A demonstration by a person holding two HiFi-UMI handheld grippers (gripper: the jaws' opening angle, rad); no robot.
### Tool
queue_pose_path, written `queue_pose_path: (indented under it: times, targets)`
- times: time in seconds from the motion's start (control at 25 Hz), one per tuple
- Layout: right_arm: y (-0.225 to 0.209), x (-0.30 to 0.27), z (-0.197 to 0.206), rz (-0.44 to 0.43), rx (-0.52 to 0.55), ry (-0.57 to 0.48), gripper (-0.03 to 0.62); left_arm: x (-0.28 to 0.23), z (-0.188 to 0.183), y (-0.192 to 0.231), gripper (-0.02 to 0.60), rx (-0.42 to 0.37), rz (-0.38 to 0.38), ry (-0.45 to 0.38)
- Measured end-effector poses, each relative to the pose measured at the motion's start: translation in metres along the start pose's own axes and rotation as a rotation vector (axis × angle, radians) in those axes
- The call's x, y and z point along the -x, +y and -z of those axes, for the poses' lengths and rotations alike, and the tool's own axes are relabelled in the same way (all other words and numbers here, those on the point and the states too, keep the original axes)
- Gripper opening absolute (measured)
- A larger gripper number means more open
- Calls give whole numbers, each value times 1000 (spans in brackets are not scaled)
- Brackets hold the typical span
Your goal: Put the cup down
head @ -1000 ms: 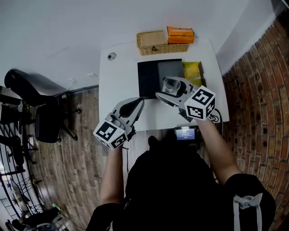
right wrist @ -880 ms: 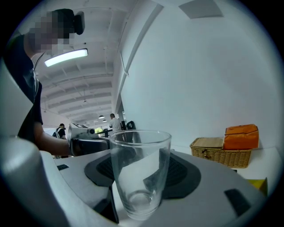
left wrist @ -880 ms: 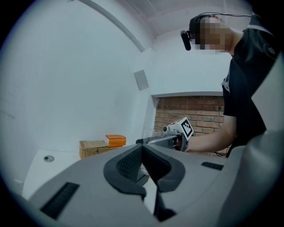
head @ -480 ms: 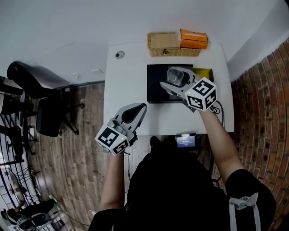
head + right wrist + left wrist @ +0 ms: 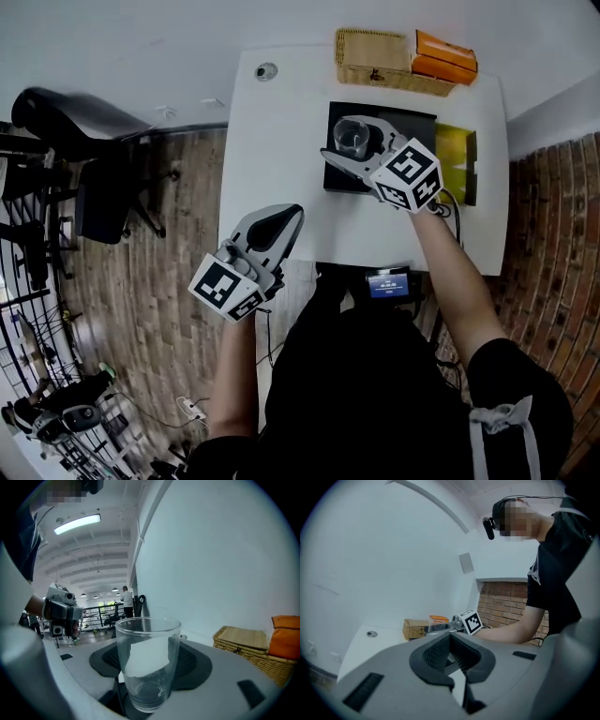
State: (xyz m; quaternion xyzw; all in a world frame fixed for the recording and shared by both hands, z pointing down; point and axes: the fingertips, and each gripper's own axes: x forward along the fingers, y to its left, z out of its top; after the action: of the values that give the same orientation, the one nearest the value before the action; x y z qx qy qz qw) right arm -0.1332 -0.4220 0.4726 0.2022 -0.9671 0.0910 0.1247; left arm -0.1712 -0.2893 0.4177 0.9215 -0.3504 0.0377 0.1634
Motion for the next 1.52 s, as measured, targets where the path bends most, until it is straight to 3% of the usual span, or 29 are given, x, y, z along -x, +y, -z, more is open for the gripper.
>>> queue_pose_path:
  times: [0.68, 1.0, 1.52]
  targets:
    - [24, -3, 19, -15, 144, -58, 284, -1, 6, 6, 8, 9, -30, 19]
    - [25, -2, 20, -28, 138, -83, 284, 2, 7, 1, 8, 8, -34, 20]
    - [22, 14, 36, -35, 96, -3, 309, 3, 7, -4, 8, 2, -34, 12]
